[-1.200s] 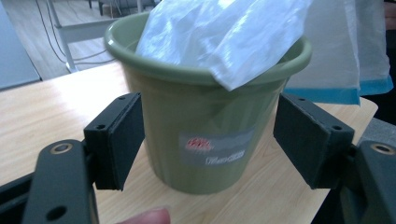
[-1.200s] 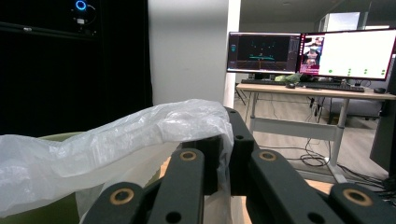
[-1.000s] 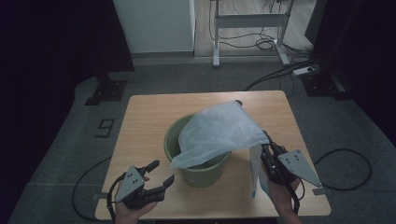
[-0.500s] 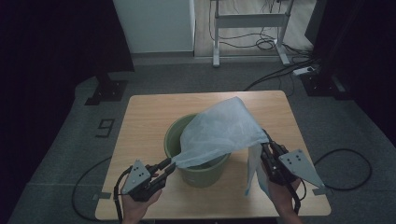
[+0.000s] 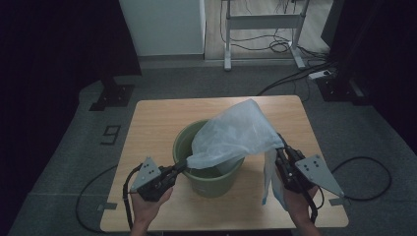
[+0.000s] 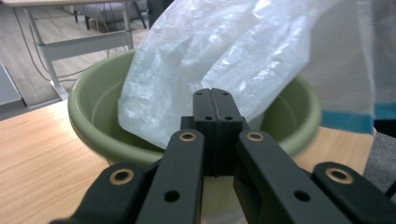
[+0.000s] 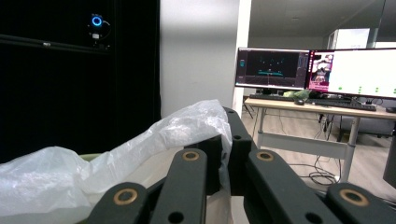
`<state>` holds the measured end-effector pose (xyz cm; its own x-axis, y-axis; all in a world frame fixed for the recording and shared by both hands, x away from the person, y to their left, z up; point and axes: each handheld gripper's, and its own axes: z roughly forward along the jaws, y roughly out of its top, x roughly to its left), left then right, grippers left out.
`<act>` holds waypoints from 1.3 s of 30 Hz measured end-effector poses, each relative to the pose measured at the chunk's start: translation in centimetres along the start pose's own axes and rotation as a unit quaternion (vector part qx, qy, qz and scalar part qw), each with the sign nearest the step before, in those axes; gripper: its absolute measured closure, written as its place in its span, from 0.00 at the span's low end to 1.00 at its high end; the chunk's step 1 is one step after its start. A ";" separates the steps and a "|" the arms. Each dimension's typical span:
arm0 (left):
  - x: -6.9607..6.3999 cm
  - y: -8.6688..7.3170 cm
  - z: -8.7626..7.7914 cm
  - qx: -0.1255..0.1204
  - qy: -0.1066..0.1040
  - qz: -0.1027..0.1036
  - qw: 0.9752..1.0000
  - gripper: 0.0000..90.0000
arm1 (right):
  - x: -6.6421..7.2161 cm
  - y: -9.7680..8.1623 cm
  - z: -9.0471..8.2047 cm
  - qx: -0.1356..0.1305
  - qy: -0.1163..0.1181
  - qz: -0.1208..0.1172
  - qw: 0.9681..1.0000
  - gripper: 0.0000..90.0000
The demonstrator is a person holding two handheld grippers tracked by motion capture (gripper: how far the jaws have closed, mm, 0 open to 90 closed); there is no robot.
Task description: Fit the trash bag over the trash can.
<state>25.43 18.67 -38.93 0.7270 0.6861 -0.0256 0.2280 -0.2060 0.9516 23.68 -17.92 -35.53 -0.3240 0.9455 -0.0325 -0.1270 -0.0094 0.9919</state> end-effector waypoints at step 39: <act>0.2 -1.4 -0.9 0.001 -0.005 -0.068 0.998 0.34 | 6.1 -3.1 0.9 0.098 0.152 0.015 0.983 0.39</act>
<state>24.69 19.74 -39.95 0.6954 0.7012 -0.1577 0.3258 -0.1120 0.9388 22.95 -11.83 -38.72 -0.5946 0.8039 -0.0090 0.0596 0.0552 0.9967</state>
